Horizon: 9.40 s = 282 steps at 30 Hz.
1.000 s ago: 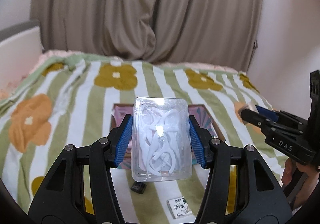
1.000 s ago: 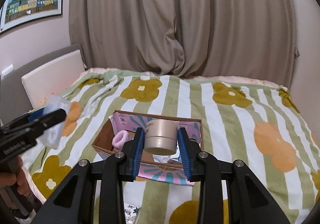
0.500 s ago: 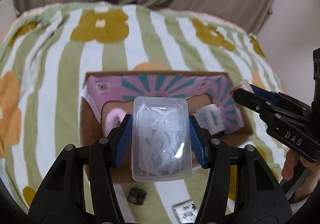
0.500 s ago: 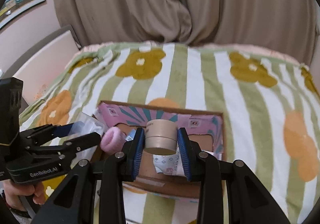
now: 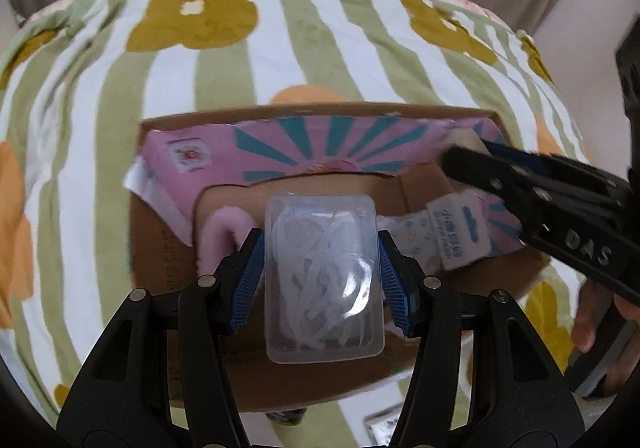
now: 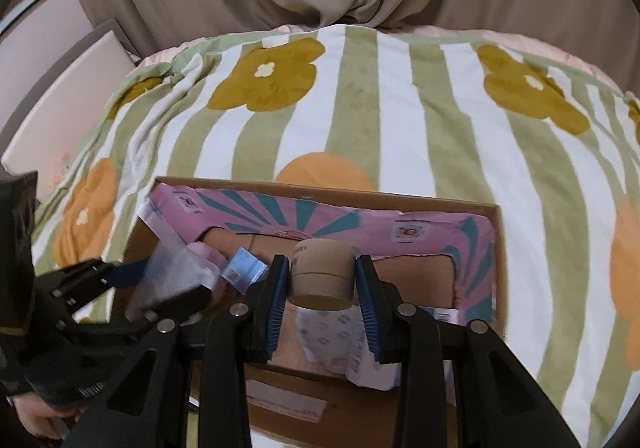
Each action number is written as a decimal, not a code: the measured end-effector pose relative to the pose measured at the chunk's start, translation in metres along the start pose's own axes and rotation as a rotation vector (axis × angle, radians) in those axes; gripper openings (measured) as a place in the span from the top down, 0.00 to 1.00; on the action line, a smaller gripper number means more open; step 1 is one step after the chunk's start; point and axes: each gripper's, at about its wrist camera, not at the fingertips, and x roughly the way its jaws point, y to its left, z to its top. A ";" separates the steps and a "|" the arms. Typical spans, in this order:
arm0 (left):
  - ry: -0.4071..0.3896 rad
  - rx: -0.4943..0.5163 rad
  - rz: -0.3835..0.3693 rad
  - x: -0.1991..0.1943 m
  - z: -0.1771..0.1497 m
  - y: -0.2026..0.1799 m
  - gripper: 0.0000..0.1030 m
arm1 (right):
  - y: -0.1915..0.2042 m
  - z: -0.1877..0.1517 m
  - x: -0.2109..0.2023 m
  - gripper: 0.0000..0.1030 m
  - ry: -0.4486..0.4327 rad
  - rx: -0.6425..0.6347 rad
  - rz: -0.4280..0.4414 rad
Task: Organize objects
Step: 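Open both grippers to drop the hair-tie box and tin inside, then lower the left gripper onto the black KANS jar and close on it, then lift the KANS jar with the left gripper while the right gripper grasps the tissue pack, then carry the KANS jar and tissue pack over the cardboard box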
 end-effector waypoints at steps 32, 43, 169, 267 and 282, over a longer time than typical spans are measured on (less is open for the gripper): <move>-0.230 -0.018 0.065 -0.099 -0.030 0.000 0.00 | 0.017 -0.010 -0.062 0.06 -0.123 0.000 -0.105; -0.442 -0.020 0.033 -0.194 -0.085 -0.015 0.00 | 0.043 -0.049 -0.148 0.05 -0.293 -0.029 -0.137; -0.586 0.027 0.135 -0.230 -0.203 -0.044 0.64 | 0.054 -0.202 -0.152 0.05 -0.294 0.019 -0.114; -0.501 0.013 0.049 -0.189 -0.135 -0.041 0.64 | 0.035 -0.146 -0.181 0.57 -0.353 -0.034 -0.232; -0.278 0.015 0.001 -0.082 -0.026 -0.010 0.64 | 0.004 -0.048 -0.084 0.57 -0.154 -0.032 -0.124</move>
